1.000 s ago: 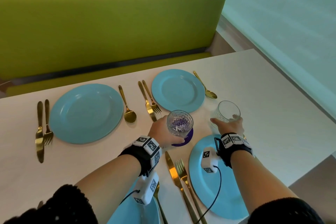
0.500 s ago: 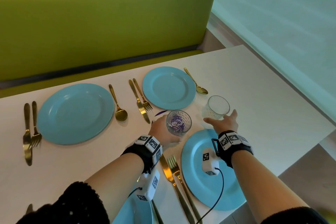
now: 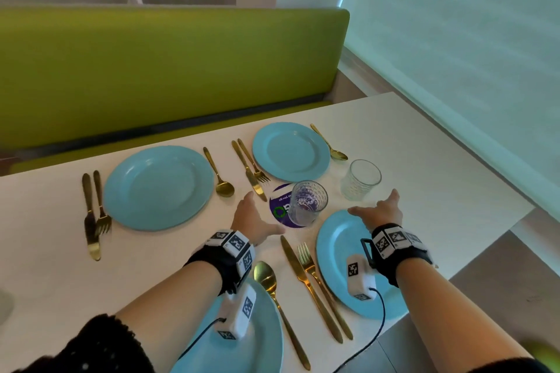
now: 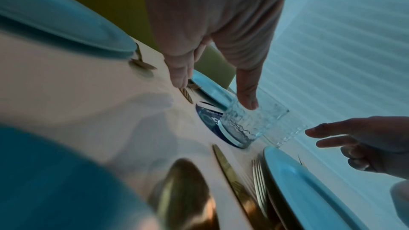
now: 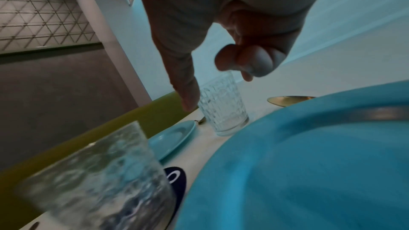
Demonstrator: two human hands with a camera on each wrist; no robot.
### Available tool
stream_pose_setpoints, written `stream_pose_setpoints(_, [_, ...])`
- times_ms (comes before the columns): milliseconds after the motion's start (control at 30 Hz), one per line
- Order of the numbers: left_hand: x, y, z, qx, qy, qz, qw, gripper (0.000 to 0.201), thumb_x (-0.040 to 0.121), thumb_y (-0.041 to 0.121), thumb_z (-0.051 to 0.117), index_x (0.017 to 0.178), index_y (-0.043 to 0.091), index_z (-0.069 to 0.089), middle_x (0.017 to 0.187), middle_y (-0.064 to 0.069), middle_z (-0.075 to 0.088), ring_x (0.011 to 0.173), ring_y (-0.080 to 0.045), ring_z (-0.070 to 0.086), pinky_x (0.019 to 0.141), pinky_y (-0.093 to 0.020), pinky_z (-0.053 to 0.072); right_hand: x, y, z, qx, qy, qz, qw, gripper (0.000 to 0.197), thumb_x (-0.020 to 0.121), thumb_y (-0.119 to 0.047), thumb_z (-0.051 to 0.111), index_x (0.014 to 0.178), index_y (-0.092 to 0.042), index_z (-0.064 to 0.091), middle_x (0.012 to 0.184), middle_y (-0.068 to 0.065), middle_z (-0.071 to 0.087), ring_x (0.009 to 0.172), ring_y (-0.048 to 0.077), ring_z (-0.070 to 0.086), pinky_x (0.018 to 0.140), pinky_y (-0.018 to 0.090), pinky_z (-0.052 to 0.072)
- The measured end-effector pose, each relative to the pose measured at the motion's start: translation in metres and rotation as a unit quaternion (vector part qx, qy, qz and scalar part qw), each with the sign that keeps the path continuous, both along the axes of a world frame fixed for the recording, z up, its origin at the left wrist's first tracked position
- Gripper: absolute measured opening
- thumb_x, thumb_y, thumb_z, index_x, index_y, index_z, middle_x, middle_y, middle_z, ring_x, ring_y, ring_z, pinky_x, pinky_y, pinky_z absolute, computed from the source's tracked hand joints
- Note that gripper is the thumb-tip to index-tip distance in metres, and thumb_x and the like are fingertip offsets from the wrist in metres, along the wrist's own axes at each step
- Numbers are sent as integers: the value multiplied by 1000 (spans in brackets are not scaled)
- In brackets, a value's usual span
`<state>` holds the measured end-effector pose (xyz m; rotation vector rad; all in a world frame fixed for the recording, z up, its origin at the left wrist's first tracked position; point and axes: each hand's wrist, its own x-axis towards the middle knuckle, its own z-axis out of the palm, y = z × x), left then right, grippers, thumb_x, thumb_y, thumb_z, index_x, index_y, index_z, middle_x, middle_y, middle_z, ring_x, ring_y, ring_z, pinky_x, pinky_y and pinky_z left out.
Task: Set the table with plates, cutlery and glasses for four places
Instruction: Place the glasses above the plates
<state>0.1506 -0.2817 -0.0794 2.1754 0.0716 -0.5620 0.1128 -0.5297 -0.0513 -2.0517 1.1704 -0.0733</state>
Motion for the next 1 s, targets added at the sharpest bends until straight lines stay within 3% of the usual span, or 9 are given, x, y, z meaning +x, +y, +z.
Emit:
stream_pose_setpoints(233, [-54, 88, 17, -32, -14, 27, 999, 99, 73, 28, 78, 148, 7, 17, 148, -14, 37, 135, -27, 41, 112, -40, 35, -50, 84, 33, -39, -33, 1, 999, 105, 74, -20, 79, 150, -8, 9, 145, 20, 40, 132, 35, 41, 105, 42, 38])
stream_pose_setpoints(400, [-105, 171, 35, -16, -33, 19, 999, 69, 83, 24, 67, 140, 7, 33, 138, -10, 49, 128, -24, 47, 105, -28, 34, -82, 183, 45, -39, -58, 36, 997, 94, 75, -12, 75, 149, -10, 16, 137, 21, 48, 127, 35, 46, 103, 40, 40])
stream_pose_setpoints(500, [-124, 221, 38, -9, -40, 27, 999, 50, 84, 22, 64, 130, 7, 47, 123, -8, 60, 120, -23, 53, 97, -24, 38, -93, 245, 41, -48, -50, 94, 993, 86, 75, -13, 73, 145, -9, 23, 130, 18, 54, 120, 33, 52, 100, 37, 43])
stream_pose_setpoints(600, [-138, 265, 37, 6, -17, 31, 999, 32, 85, 21, 63, 114, 9, 58, 111, -7, 65, 111, -22, 59, 89, -23, 43, -99, 304, 34, -52, -14, 177, 983, 84, 79, -18, 71, 147, -9, 22, 136, 17, 49, 125, 30, 48, 102, 36, 41])
stream_pose_setpoints(667, [-145, 290, 32, 55, 26, -1, 998, 27, 86, 25, 62, 107, 9, 63, 112, -8, 65, 111, -24, 61, 87, -26, 48, -100, 342, 25, -53, 10, 240, 969, 80, 81, -20, 70, 146, -11, 24, 138, 15, 48, 127, 28, 47, 103, 35, 39])
stream_pose_setpoints(767, [-152, 327, 21, 135, 105, -14, 985, 24, 84, 33, 64, 85, 9, 67, 107, -10, 70, 108, -26, 65, 70, -23, 48, -101, 397, 10, -38, 35, 329, 943, 78, 79, -21, 72, 144, -15, 29, 137, 12, 48, 126, 25, 48, 104, 34, 42])
stream_pose_setpoints(900, [-163, 381, 10, 189, 161, 72, 966, 30, 88, 35, 60, 92, 6, 63, 122, -11, 64, 115, -25, 60, 82, -25, 44, -96, 457, -6, -10, 58, 412, 909, 81, 76, -26, 76, 143, -18, 32, 137, 10, 48, 125, 23, 49, 105, 34, 43])
stream_pose_setpoints(1000, [-163, 420, -4, 163, 146, 206, 954, 56, 88, 37, 60, 128, -2, 51, 134, -18, 52, 123, -30, 52, 95, -31, 43, -89, 488, -13, 8, 71, 445, 893, 84, 74, -31, 78, 143, -21, 31, 137, 6, 48, 126, 22, 48, 104, 32, 42])
